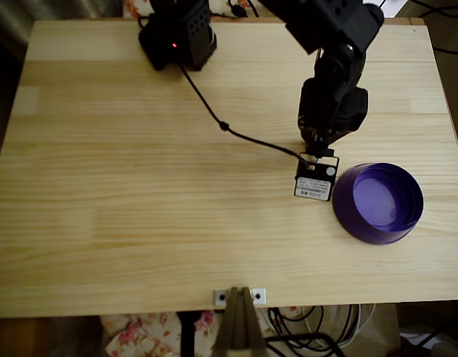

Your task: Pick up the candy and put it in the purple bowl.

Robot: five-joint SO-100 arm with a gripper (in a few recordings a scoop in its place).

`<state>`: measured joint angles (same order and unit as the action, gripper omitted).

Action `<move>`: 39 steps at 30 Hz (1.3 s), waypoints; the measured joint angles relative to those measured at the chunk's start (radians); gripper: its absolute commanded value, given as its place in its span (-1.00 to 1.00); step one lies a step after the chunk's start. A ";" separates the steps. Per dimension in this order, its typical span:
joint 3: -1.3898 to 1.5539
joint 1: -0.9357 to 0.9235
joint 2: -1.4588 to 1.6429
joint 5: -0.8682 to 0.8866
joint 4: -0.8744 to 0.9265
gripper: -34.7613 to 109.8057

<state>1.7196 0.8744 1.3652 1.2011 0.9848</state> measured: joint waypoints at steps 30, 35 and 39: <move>-0.221 -0.063 0.034 -0.463 -0.301 -0.52; -0.233 -0.100 -0.006 -0.502 -0.402 -0.52; -0.233 -0.103 -0.034 -0.509 -0.465 -0.52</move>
<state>1.4864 0.7716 1.3315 0.6918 0.5200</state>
